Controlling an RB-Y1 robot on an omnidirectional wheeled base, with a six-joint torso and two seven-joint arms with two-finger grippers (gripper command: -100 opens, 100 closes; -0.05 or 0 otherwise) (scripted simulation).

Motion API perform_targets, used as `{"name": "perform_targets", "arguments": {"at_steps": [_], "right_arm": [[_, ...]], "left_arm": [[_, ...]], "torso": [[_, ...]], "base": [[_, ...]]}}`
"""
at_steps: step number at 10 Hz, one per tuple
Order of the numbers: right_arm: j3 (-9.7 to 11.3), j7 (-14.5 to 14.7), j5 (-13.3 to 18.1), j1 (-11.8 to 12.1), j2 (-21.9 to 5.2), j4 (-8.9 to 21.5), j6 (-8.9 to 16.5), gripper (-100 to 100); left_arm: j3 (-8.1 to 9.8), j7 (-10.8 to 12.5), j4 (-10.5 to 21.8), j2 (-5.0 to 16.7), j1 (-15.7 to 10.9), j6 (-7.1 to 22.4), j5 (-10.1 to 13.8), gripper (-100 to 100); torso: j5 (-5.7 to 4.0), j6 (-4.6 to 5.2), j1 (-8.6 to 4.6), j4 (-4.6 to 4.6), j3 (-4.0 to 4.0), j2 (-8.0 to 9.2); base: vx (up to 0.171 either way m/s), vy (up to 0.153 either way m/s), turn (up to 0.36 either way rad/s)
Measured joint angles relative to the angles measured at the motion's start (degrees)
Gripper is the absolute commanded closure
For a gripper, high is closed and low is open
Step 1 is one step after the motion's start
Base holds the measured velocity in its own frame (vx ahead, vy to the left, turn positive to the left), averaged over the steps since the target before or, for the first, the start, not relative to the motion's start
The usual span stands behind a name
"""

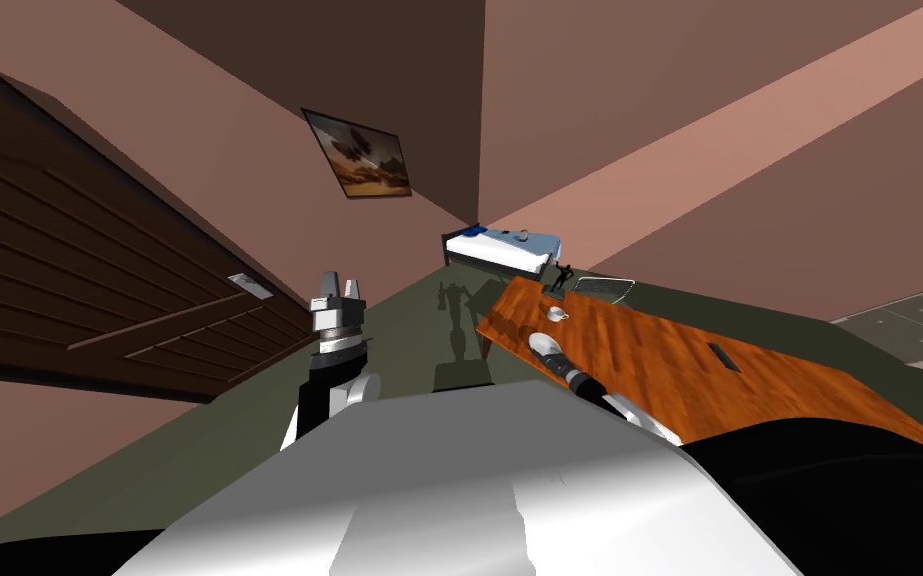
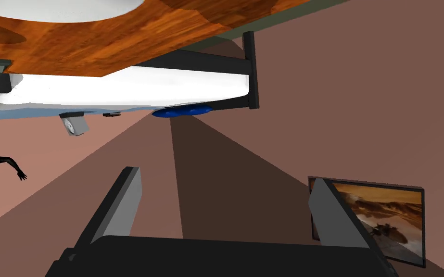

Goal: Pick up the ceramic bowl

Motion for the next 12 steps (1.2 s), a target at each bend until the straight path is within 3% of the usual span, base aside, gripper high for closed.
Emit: {"name": "perform_targets", "arguments": {"at_steps": [5,7,12], "right_arm": [[-0.01,4.82,4.65,0.48,-3.59,9.12,-0.61,-100],[-0.05,6.68,6.34,1.29,-4.11,10.64,0.06,-100],[-0.28,10.05,9.28,1.12,-5.53,18.06,-1.12,-100]], "left_arm": [[0.00,0.00,0.00,0.00,0.00,0.00,0.00,0],[0.00,0.00,0.00,0.00,0.00,0.00,0.00,0],[0.00,0.00,0.00,0.00,0.00,0.00,0.00,0]], "torso": [[0.01,0.01,0.02,0.00,0.00,-0.01],[0.00,0.00,0.01,0.01,0.02,0.03],[-0.02,0.01,-0.05,0.02,0.05,0.09]], "base": [[0.093,0.051,0.100],[0.060,0.023,0.029],[0.074,0.020,0.090]]}}
